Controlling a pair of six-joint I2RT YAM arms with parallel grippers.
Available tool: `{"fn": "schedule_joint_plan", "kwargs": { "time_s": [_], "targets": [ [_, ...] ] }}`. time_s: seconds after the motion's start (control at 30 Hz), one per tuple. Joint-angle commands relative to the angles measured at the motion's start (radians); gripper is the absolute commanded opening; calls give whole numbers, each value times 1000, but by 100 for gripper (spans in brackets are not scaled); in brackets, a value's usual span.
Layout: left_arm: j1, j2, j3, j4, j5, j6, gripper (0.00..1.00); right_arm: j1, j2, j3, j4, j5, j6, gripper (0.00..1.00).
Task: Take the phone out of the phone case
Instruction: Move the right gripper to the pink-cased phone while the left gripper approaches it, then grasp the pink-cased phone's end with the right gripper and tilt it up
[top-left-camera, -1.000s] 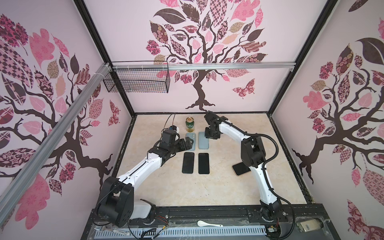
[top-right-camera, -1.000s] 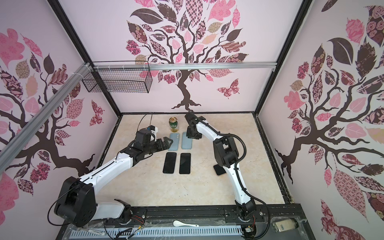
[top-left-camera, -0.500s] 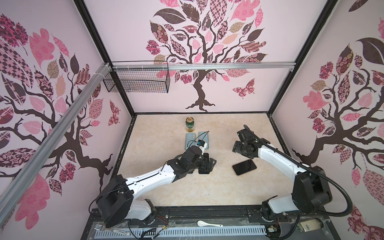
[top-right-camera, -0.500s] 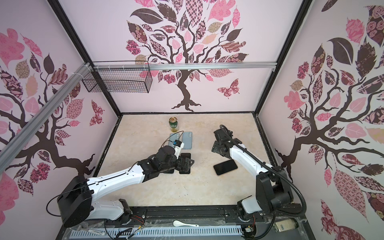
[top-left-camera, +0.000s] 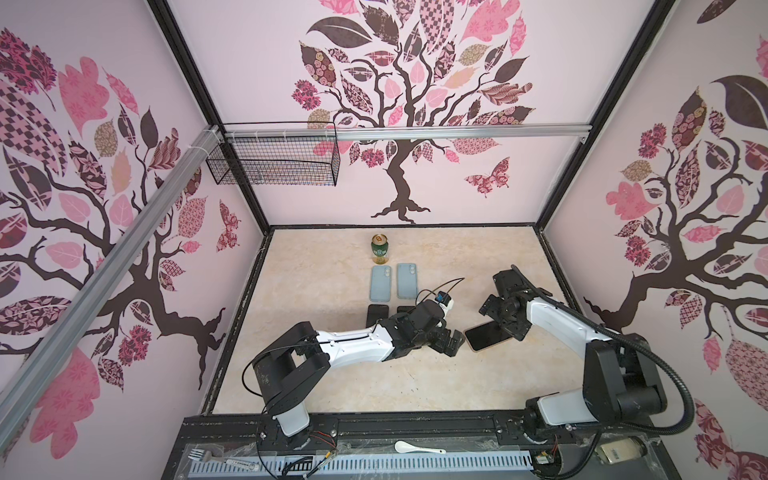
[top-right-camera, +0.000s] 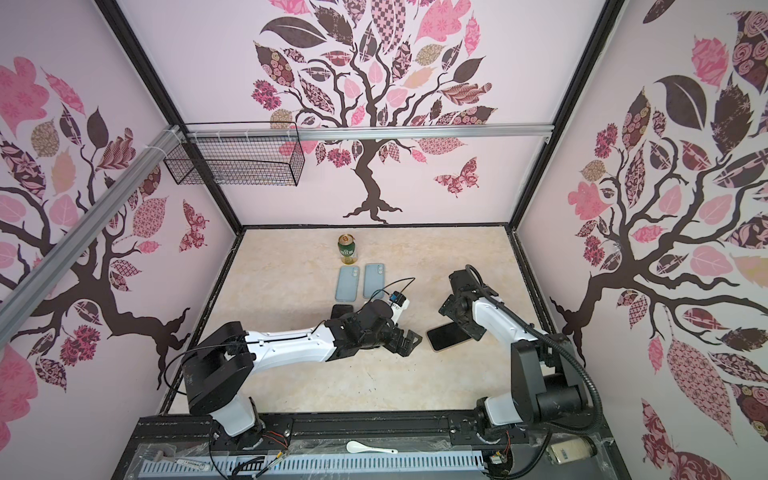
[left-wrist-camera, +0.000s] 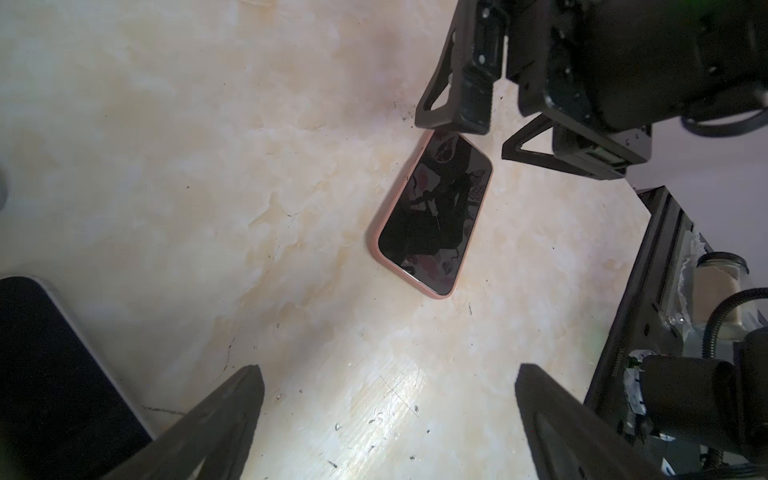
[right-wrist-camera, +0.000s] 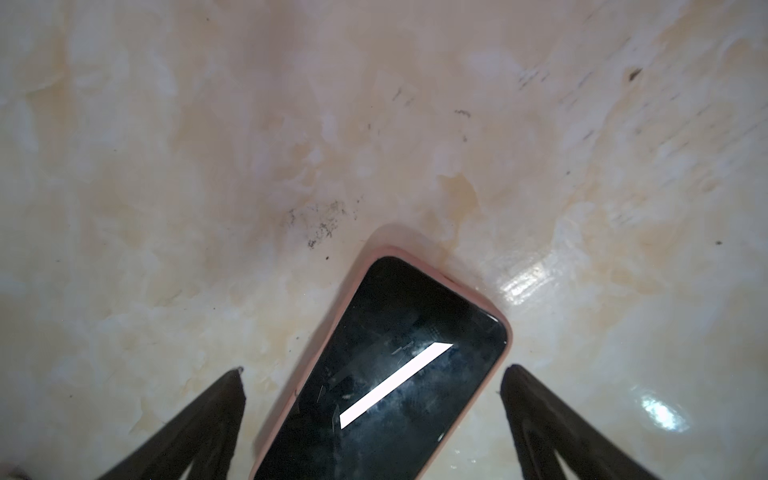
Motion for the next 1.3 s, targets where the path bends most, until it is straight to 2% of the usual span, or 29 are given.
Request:
{"fn": "schedule_joint_plan", "kwargs": {
  "time_s": [0.0, 0.37, 0.87, 1.27],
  "targets": [
    [-1, 3, 30, 23, -2, 4, 98, -4, 42, 26, -52, 5, 59, 99],
    [-1, 5, 28, 9, -5, 5, 98, -25, 87, 1, -12, -17, 106, 99],
    [-1, 3, 32, -7, -1, 6, 98, -44, 155, -19, 39, -37, 99, 98],
    [6, -16, 26, -19, -21, -21, 98, -46, 164, -25, 53, -57, 92, 80]
  ]
}}
